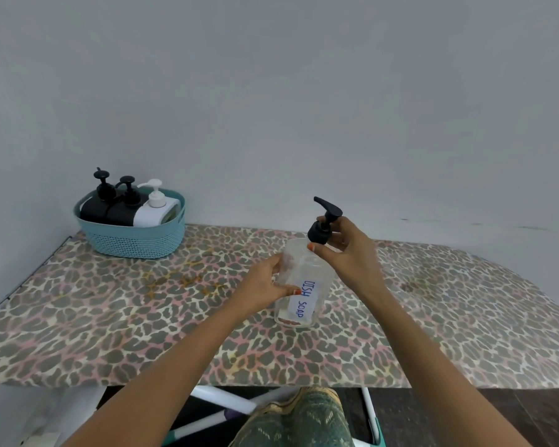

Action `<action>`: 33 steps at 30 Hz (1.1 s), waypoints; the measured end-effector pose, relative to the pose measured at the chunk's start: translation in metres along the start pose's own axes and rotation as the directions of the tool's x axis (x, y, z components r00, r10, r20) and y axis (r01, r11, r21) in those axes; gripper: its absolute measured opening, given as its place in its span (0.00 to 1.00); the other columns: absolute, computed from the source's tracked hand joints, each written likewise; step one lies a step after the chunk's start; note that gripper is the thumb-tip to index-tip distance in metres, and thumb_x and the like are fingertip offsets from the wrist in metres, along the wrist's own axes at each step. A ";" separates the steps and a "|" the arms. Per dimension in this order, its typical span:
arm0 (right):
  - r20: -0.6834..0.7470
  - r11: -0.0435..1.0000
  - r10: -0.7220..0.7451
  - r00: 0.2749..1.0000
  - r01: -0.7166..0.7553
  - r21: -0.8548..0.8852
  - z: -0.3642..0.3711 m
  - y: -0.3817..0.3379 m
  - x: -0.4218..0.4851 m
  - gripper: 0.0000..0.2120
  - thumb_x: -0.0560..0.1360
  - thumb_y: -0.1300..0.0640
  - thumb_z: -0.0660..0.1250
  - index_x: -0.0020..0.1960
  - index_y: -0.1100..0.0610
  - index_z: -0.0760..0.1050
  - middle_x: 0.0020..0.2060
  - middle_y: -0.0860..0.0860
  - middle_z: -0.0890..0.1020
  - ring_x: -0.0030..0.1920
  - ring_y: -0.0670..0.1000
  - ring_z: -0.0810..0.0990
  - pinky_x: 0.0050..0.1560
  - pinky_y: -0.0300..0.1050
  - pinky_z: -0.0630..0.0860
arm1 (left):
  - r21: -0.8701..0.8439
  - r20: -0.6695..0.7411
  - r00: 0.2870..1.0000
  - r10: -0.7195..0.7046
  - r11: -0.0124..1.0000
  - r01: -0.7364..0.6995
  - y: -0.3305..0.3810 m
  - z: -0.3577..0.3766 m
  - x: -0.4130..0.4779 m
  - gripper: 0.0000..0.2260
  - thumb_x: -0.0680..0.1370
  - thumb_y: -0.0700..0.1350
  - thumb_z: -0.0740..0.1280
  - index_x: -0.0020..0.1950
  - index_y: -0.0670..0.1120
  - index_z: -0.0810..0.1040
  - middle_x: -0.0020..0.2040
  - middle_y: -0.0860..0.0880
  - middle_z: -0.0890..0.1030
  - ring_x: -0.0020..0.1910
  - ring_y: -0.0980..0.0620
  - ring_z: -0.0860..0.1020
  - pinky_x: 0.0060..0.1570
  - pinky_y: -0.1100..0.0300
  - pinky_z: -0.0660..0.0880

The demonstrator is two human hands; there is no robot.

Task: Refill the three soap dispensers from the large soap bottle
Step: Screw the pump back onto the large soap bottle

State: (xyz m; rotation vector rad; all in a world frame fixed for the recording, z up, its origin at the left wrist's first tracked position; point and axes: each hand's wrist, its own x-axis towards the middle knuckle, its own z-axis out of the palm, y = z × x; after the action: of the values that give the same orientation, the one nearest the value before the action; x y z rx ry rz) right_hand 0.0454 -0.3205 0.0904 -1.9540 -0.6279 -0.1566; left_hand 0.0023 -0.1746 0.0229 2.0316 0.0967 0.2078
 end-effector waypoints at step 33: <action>0.186 0.996 0.038 0.982 -0.052 0.074 -0.001 -0.001 0.005 0.22 0.75 0.65 0.64 0.68 0.58 0.67 0.57 0.46 0.76 0.60 0.46 0.75 0.60 0.38 0.73 | -0.032 0.008 1.000 0.000 0.999 0.000 -0.001 0.000 0.000 0.23 0.68 0.39 0.74 0.61 0.44 0.72 0.59 0.49 0.78 0.56 0.58 0.73 0.57 0.63 0.70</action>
State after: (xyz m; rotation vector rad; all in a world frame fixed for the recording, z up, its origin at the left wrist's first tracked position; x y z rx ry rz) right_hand 0.0495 -0.3188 0.0937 -1.9183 -0.6988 0.0772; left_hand 0.0027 -0.1744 0.0222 2.0006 0.0878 0.2003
